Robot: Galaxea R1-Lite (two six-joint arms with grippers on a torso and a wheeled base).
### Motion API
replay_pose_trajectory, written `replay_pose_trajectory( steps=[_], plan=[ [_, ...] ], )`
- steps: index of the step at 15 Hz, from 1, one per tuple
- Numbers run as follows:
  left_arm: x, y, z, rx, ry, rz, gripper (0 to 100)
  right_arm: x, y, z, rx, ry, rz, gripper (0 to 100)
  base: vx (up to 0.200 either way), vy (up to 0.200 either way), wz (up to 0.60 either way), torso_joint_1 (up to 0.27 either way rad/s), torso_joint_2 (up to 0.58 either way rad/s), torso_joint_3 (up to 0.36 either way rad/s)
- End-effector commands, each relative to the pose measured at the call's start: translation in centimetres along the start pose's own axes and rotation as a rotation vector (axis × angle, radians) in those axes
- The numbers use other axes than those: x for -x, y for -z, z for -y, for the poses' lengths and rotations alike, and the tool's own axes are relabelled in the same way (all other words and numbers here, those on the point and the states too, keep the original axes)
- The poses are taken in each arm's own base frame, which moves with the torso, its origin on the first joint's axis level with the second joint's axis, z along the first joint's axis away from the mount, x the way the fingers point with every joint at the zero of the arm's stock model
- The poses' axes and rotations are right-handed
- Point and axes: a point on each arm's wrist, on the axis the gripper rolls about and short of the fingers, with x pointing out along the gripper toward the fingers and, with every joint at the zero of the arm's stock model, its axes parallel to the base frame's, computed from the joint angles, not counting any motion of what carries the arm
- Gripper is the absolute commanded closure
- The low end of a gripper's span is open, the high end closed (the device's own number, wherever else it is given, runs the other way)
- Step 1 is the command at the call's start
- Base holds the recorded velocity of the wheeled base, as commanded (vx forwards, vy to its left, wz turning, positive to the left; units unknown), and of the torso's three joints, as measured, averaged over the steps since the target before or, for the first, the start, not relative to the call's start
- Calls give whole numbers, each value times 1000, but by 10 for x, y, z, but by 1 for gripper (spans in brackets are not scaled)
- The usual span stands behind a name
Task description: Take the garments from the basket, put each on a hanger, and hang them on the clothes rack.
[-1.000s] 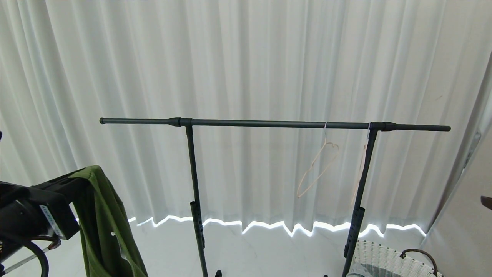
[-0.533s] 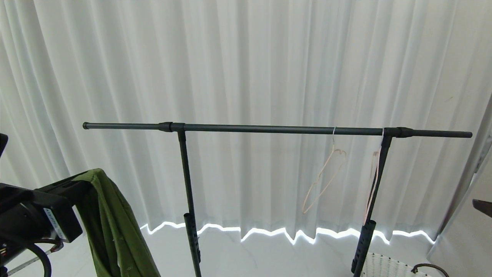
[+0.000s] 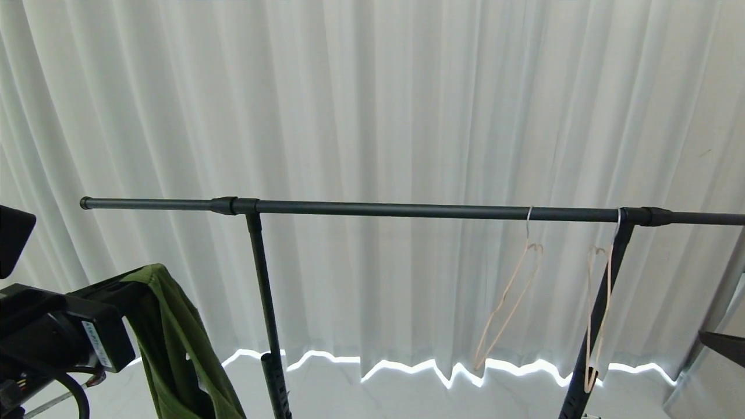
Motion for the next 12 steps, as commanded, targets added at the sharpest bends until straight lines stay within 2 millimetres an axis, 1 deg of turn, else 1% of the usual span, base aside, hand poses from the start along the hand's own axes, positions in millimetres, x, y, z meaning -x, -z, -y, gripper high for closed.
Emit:
replay_pose_trajectory(
  steps=[1, 2, 6, 9, 10, 12],
  plan=[
    [-1, 2, 0, -1, 0, -7, 100, -3, 3, 0, -1, 0, -20, 0, 200, 0, 0, -2, 2, 2],
    [-1, 5, 0, -3, 3, -16, 100, -9, 2, 0, -3, 13, -43, 0, 200, 0, 0, 7, 2, 2],
    [2, 3, 1, 1, 36, -3, 100, -33, 1, -4, -14, -11, -143, 0, 0, 0, 0, 0, 0, 0],
    [1, 4, 1, 0, 36, -5, 100, -56, 0, -18, -60, -36, -235, 0, 0, 0, 0, 0, 0, 0],
    [2, 3, 1, 1, 36, -3, 100, -72, 0, -26, -91, -7, -258, 0, 0, 0, 0, 0, 0, 0],
    [2, 3, 0, 1, 36, 0, 100, -92, -1, -37, -129, 31, -274, 0, 0, 0, 0, 0, 0, 0]
  ],
)
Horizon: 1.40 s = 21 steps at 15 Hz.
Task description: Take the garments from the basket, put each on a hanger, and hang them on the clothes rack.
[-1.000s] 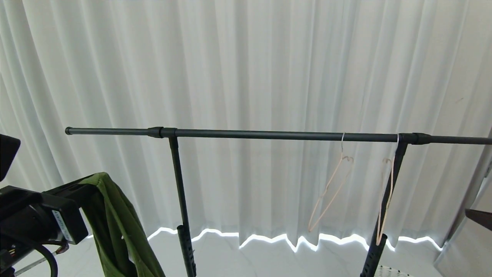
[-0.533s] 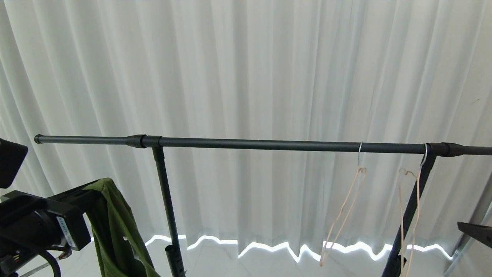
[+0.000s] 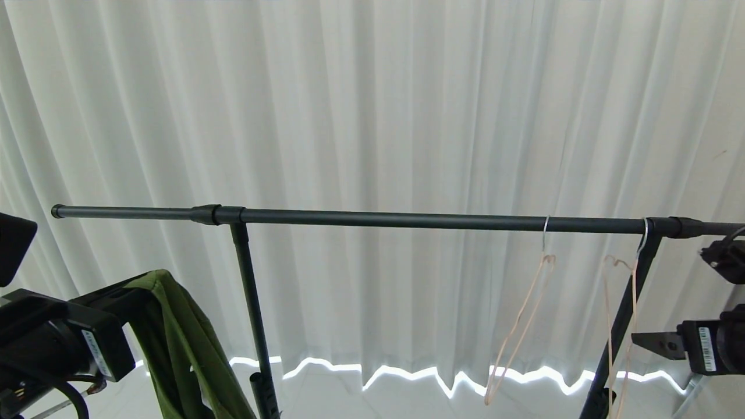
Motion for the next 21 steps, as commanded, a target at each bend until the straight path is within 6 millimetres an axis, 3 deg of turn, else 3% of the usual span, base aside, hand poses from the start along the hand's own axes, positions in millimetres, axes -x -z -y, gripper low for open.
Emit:
replay_pose_trajectory(
  steps=[1, 14, 21],
  plan=[
    [0, 0, 0, 1, 0, 2, 100, -29, 2, -15, 9, 13, -94, 0, 0, 0, 0, 0, 0, 0],
    [6, -2, -1, 2, 1, 25, 100, -97, -4, -26, -176, 207, -79, 0, 0, 0, 0, 0, 0, 0],
    [6, -1, -1, 2, 1, 23, 100, -99, -10, -15, -245, 233, -44, 0, 0, 0, 0, 0, 0, 0]
  ],
)
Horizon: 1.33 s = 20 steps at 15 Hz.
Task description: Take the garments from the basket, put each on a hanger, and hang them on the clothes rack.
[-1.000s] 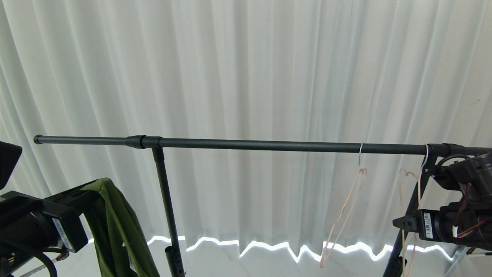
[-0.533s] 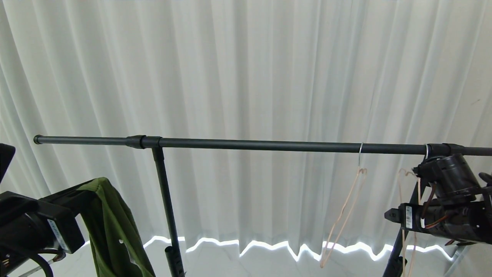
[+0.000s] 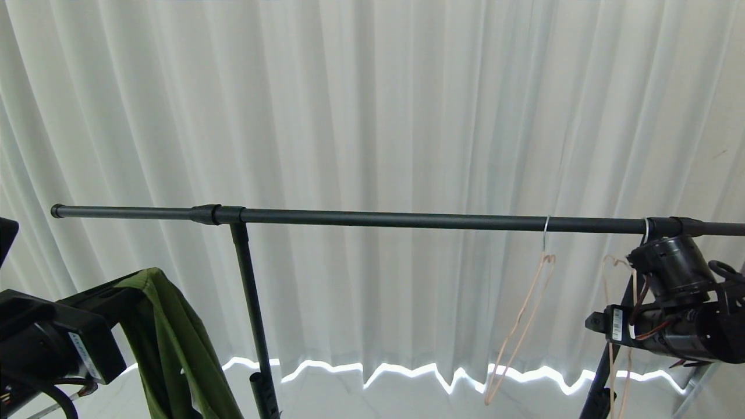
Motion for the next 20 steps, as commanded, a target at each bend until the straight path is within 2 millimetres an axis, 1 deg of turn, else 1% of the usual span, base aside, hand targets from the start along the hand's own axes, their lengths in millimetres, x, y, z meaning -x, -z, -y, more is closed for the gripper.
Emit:
replay_pose_trajectory(
  steps=[1, 5, 6, 11, 14, 17, 20],
  plan=[
    [0, 0, 0, 0, 0, 0, 100, 0, -1, 3, -12, 7, 4, 0, 0, 0, 0, 0, 0, 0],
    [0, 0, 0, 0, 0, 0, 100, -7, 3, 2, -8, 12, -5, 0, 0, 0, 0, 0, 0, 0],
    [0, 0, 0, 0, 0, 0, 100, -9, 3, 2, -8, 14, -6, 100, 0, 0, 0, 0, 0, 0],
    [0, 0, 0, 0, -1, -2, 100, -12, 3, 1, -7, 17, -14, 100, 0, 0, 0, 0, 0, 0],
    [0, 1, 0, 0, -1, -2, 100, -10, 3, 2, -8, 12, -8, 100, 0, 0, 0, 0, 0, 0],
    [0, 1, 0, 0, -1, -3, 100, -3, 0, 3, -16, -9, 8, 100, 0, 0, 0, 0, 0, 0],
    [0, 1, 0, -1, 0, -5, 100, 10, -5, 5, -22, -53, 44, 100, 0, 0, 0, 0, 0, 0]
  ],
)
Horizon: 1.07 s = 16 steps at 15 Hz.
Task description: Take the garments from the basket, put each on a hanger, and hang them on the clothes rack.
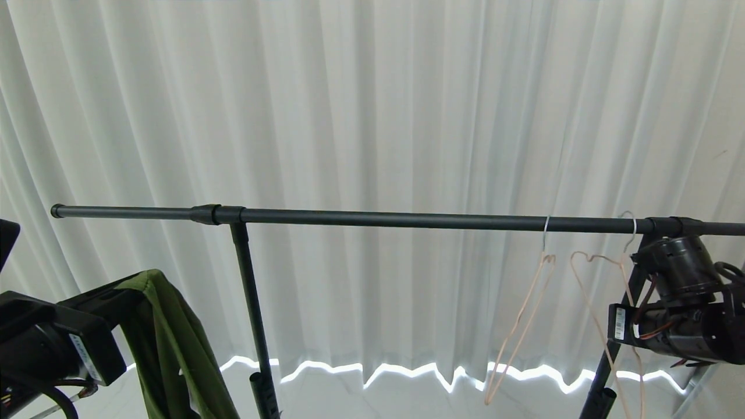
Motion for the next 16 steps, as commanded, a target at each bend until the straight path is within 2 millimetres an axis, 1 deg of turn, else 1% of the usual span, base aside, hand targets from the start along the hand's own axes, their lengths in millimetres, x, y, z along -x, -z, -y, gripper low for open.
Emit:
replay_pose_trajectory(
  steps=[1, 4, 7, 9, 16],
  plan=[
    [0, 0, 0, 0, -1, -1, 100, 17, -6, 3, -1, -52, 46, 100, 0, 0, 0, 0, 0, 0],
    [0, 0, 0, 0, -1, -1, 100, 34, -9, 8, 42, -96, 95, 100, 0, 0, 0, 0, 0, 0],
    [0, 0, 0, 0, -1, 0, 100, 45, -11, 11, 67, -109, 132, 100, 0, 0, 0, 0, 0, 0],
    [0, 0, 0, 0, -1, 0, 100, 48, -7, 14, 66, -113, 142, 100, 0, 0, 0, 0, 0, 0],
    [0, 1, 0, 0, 0, -1, 100, 63, 7, 28, 78, -170, 288, 100, 0, 0, 0, 0, 0, 0]
  ],
)
